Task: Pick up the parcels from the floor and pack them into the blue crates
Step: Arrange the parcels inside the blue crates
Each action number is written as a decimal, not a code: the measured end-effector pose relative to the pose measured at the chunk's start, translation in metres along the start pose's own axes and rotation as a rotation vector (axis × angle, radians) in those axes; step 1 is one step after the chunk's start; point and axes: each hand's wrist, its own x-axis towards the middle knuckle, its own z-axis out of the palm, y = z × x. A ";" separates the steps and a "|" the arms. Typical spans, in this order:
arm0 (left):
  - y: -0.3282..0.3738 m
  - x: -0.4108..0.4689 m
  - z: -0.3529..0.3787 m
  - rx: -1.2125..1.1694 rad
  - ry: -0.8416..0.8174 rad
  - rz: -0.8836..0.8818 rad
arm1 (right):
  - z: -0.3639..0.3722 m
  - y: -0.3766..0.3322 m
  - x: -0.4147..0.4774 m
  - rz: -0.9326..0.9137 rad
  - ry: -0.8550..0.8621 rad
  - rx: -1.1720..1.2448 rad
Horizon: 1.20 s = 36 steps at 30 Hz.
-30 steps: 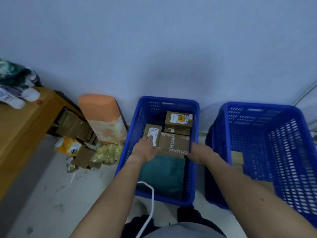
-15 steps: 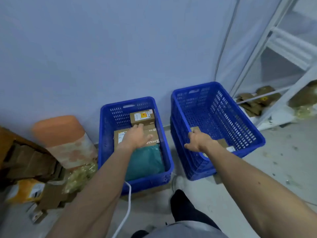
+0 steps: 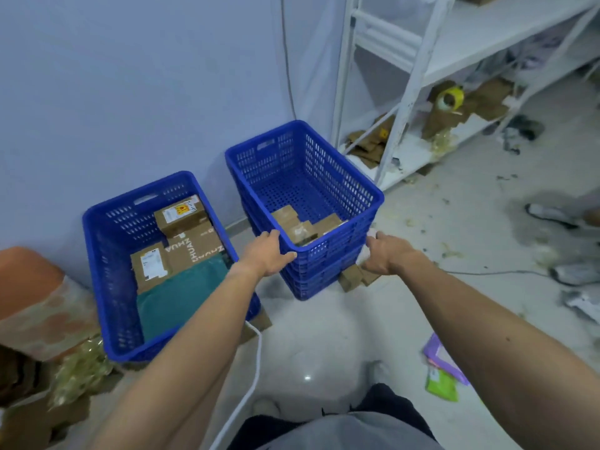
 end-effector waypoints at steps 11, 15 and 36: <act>0.179 0.043 0.102 0.019 -0.175 -0.079 | 0.048 0.200 0.028 -0.002 -0.035 -0.014; 0.215 0.048 0.129 0.003 -0.230 -0.086 | 0.066 0.237 0.045 -0.048 -0.079 -0.094; 0.264 0.241 0.260 0.066 -0.416 0.138 | 0.167 0.315 0.252 -0.109 -0.234 -0.096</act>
